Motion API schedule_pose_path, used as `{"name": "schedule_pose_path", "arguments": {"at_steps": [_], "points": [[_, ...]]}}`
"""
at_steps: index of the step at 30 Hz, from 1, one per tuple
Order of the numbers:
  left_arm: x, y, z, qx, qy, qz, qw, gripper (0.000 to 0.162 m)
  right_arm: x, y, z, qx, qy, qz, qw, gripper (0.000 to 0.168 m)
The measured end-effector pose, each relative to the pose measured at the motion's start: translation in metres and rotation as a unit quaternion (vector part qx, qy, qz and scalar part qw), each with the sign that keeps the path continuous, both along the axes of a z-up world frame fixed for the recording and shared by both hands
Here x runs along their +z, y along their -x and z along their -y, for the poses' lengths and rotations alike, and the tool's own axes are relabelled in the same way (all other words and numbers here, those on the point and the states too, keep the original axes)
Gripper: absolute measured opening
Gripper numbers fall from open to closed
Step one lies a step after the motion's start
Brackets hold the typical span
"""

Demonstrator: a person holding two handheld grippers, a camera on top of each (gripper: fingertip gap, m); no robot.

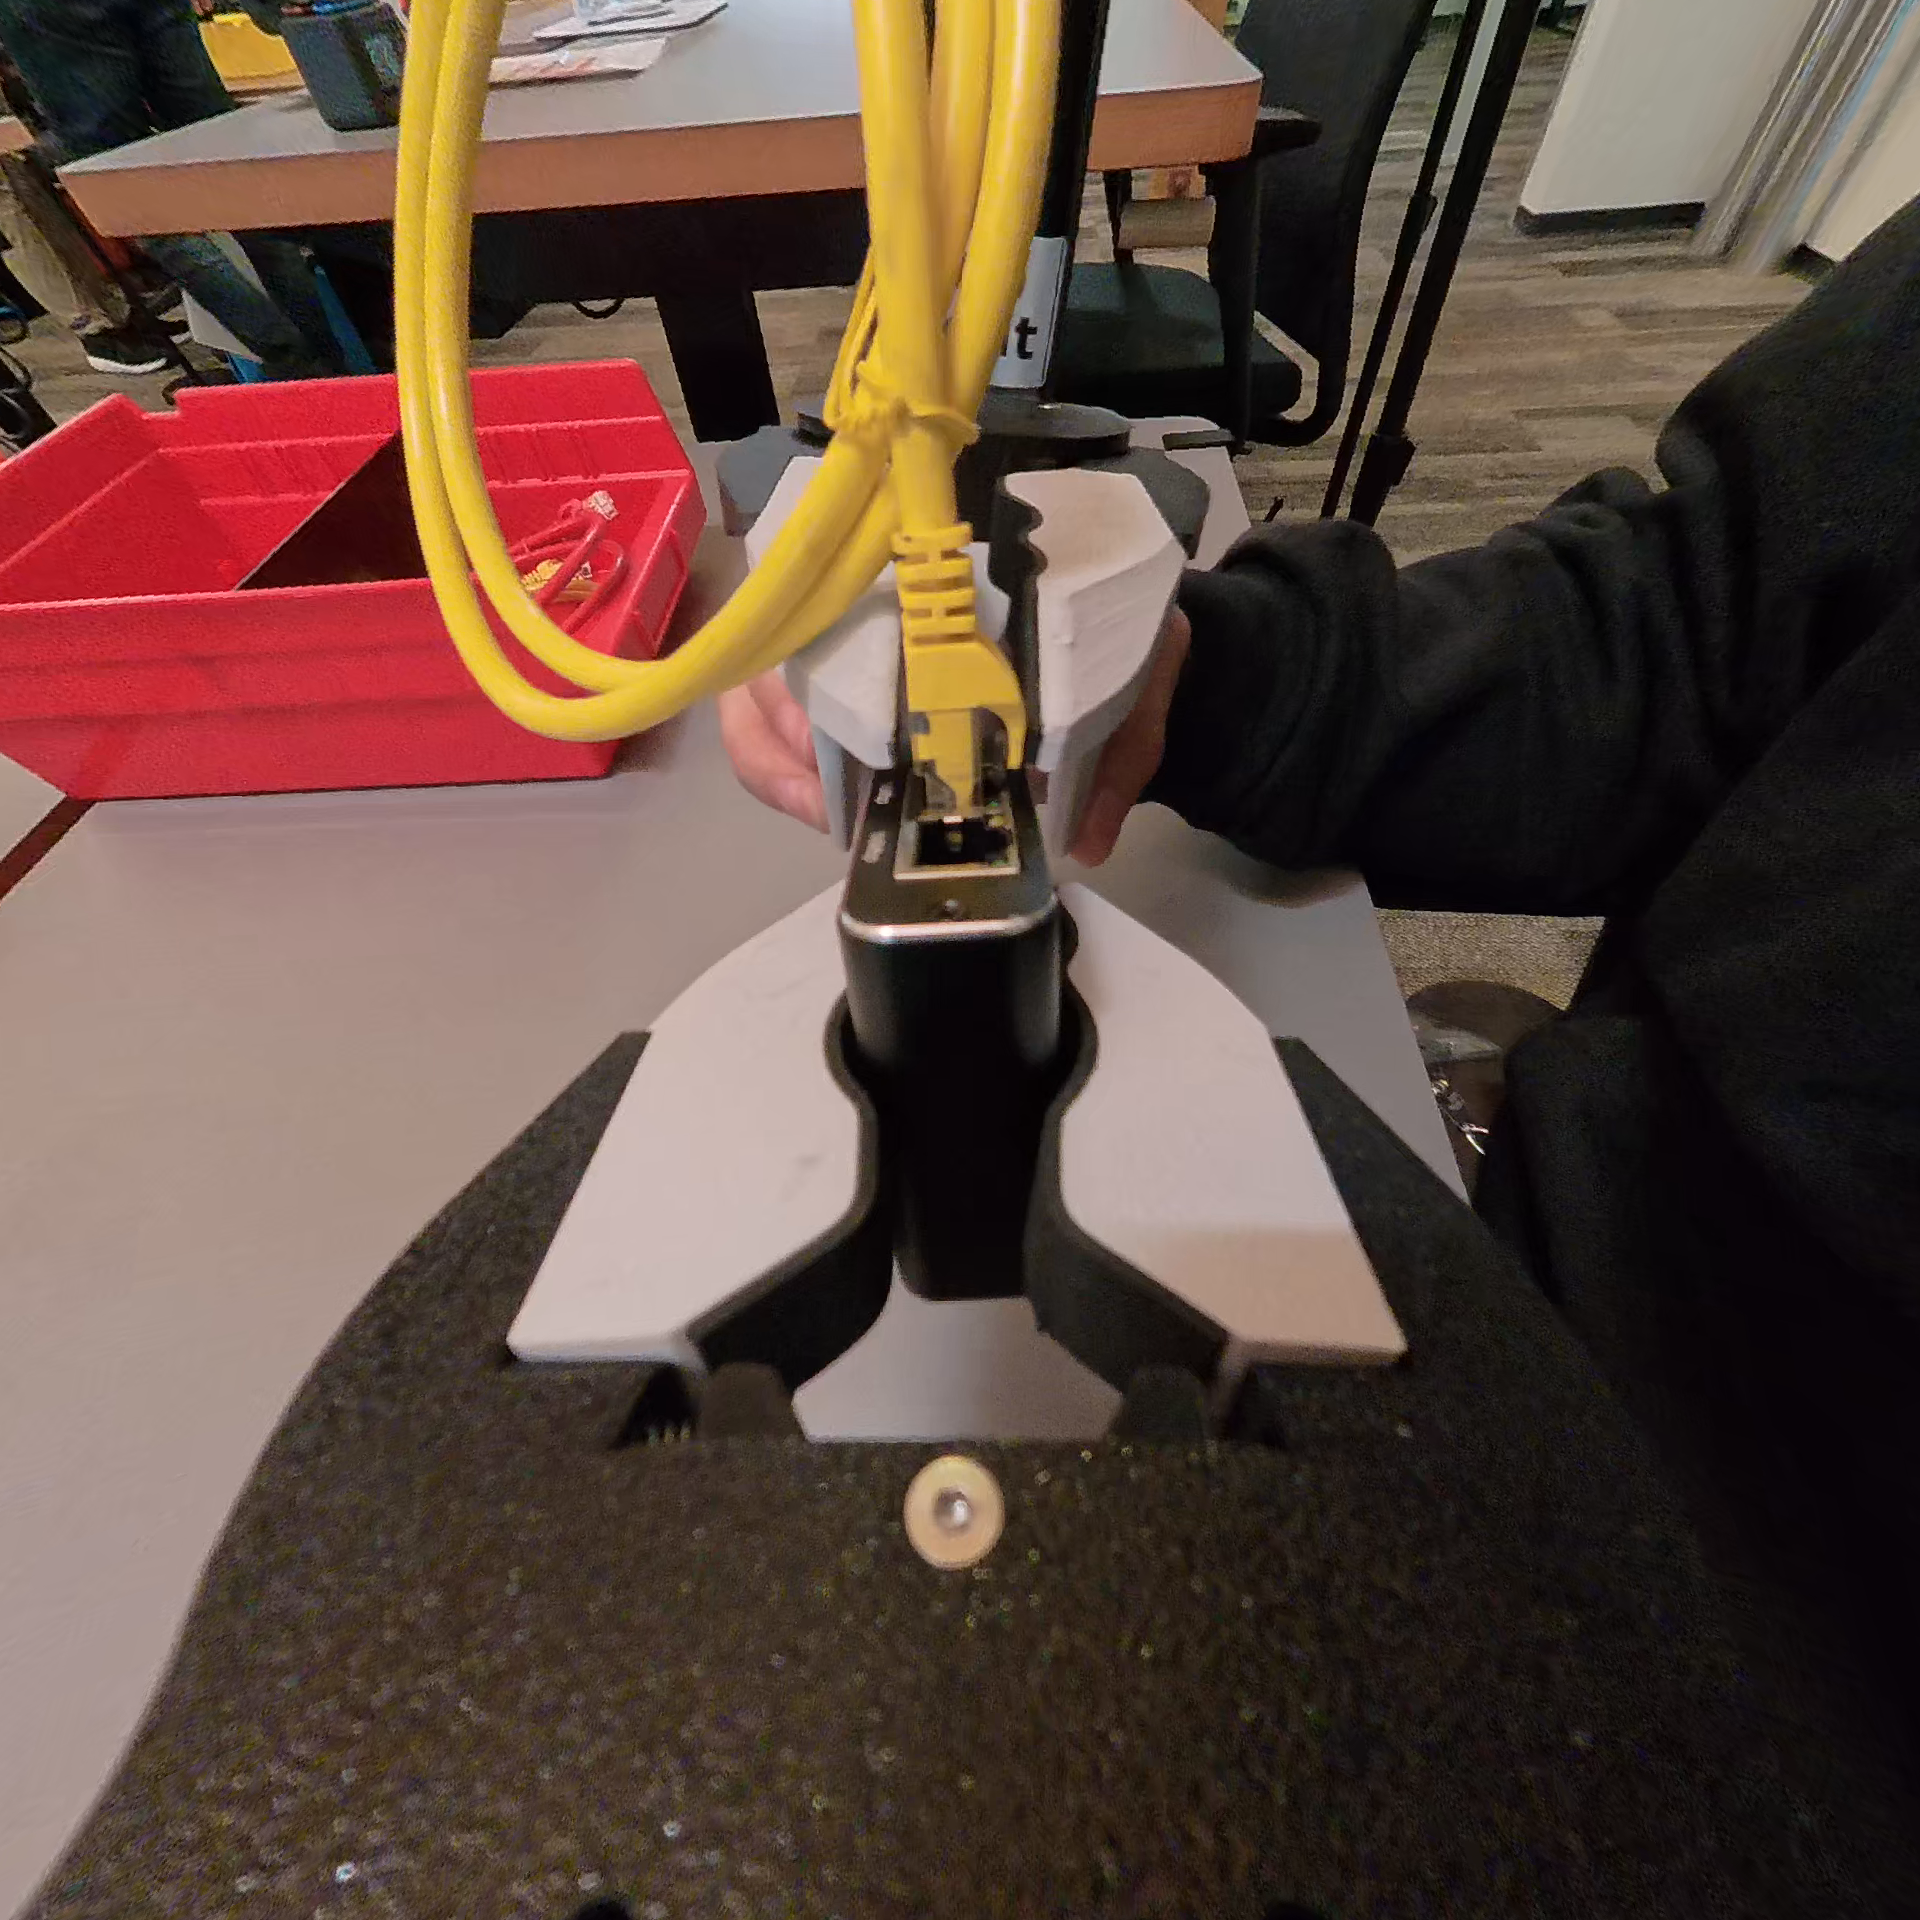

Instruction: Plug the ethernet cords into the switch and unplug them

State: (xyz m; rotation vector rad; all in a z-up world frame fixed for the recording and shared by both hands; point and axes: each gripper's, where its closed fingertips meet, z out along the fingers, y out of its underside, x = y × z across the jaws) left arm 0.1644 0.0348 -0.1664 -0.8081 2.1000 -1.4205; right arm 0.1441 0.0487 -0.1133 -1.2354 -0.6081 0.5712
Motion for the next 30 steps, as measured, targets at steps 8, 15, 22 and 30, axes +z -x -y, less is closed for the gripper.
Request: {"name": "schedule_pose_path", "arguments": {"at_steps": [8,15,22,30], "points": [[-0.002,-0.001,-0.002,0.005,0.004,-0.005,1.000,0.028,-0.004,-0.001,-0.002,-0.017,0.011,0.017,1.000,0.014],[-0.005,-0.001,-0.005,0.002,0.026,-0.022,0.999,0.028,-0.009,-0.003,-0.008,-0.038,0.040,0.027,0.998,0.014],[-0.001,0.001,-0.001,-0.026,0.080,-0.031,0.996,0.027,-0.006,-0.002,-0.012,-0.069,0.054,0.061,0.994,0.014],[-0.001,0.005,0.003,-0.081,0.187,-0.067,0.977,0.027,-0.010,-0.004,-0.019,-0.104,0.086,0.081,0.988,0.013]]}}
